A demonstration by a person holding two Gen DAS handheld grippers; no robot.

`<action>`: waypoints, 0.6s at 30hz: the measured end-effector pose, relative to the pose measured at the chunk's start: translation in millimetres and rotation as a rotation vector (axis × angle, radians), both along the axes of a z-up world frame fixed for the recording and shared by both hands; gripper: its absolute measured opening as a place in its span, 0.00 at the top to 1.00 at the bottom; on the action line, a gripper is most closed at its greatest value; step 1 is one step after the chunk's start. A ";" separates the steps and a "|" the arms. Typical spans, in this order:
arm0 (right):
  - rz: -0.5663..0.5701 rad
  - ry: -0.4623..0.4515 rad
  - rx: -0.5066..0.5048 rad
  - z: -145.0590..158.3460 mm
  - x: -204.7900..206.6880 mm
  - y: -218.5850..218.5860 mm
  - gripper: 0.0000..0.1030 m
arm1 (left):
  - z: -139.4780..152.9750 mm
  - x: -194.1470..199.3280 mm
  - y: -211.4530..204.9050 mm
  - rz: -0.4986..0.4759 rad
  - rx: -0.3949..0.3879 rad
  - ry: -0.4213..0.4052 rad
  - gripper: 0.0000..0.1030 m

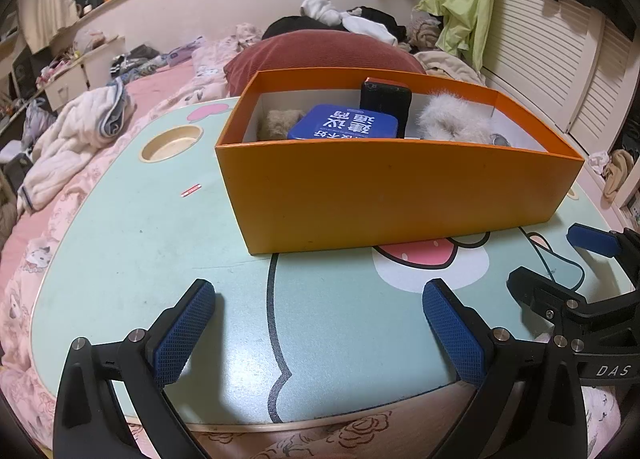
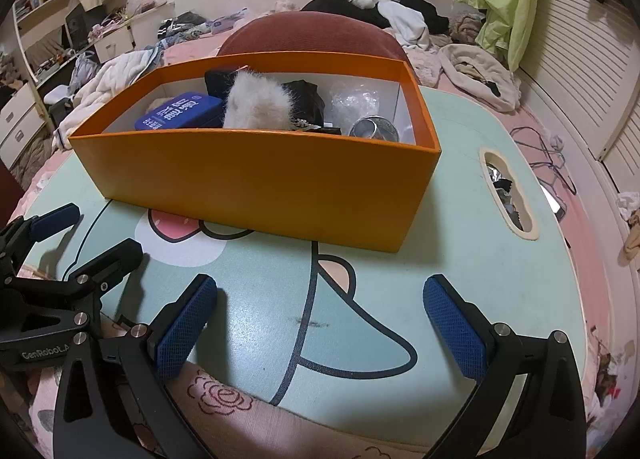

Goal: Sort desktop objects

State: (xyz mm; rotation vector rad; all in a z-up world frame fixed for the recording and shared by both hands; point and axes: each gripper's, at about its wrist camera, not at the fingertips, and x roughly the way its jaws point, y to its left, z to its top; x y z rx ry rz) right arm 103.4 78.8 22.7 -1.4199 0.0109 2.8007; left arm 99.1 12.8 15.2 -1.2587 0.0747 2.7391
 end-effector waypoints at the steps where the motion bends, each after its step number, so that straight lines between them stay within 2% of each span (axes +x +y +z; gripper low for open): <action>1: 0.011 0.010 -0.002 -2.3 -1.7 -0.2 0.01 | 0.2 0.2 0.1 0.000 0.000 0.000 0.00; 4: 0.068 0.046 -0.011 -1.7 -3.4 -1.6 0.01 | 0.1 -0.1 -0.3 0.000 0.000 0.000 0.00; 18: 0.067 0.047 -0.008 0.5 -4.9 -7.8 0.01 | 0.3 0.1 -0.3 0.000 0.001 0.000 0.00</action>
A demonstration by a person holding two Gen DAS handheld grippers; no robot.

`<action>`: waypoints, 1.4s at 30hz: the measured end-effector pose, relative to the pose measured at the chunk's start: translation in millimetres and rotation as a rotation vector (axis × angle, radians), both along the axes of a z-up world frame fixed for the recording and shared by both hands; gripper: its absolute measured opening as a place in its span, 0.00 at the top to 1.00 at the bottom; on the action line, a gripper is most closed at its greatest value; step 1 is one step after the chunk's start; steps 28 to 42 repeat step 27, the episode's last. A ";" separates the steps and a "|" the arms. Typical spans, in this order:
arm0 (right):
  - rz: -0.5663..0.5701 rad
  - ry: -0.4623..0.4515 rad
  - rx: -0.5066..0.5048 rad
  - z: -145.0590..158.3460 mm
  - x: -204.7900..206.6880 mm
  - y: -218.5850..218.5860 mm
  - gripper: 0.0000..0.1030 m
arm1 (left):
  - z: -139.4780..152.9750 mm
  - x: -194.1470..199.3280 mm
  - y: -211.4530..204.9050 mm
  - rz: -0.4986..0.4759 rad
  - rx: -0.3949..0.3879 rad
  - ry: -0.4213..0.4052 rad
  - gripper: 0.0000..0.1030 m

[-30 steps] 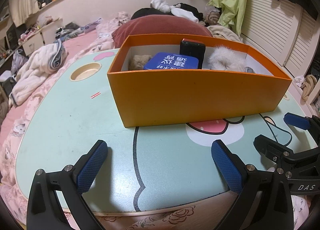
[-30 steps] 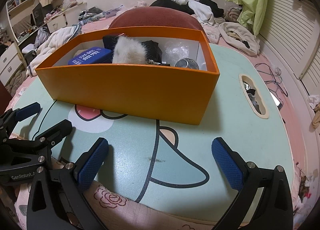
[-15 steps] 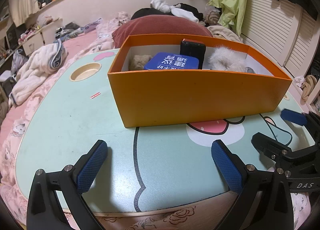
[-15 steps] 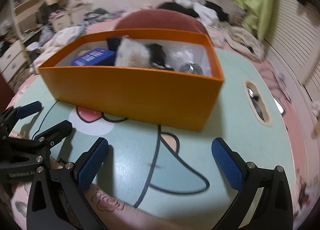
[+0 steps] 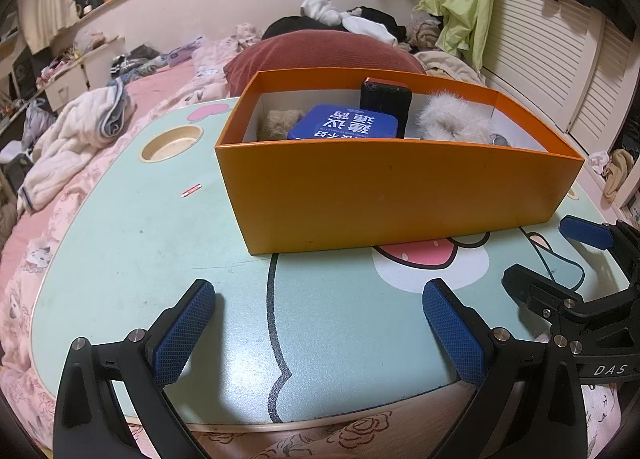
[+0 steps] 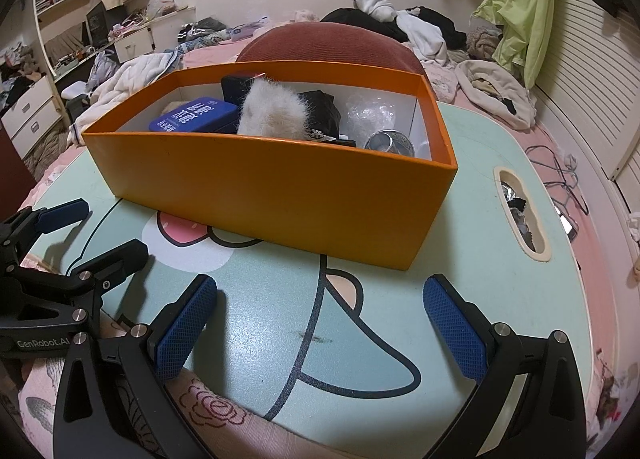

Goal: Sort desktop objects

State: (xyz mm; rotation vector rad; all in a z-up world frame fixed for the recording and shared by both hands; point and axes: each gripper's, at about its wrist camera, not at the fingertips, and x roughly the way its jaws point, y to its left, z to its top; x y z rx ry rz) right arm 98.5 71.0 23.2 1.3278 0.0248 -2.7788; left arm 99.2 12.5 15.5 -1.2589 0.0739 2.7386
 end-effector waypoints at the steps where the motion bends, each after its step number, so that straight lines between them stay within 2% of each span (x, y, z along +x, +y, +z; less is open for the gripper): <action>1: 0.000 0.000 0.000 -1.8 -2.6 -2.1 0.01 | 0.1 0.0 0.2 0.000 0.000 0.000 0.00; 42: 0.001 0.000 0.000 0.5 -3.5 -3.1 0.01 | -0.1 0.2 0.0 0.000 0.000 0.001 0.00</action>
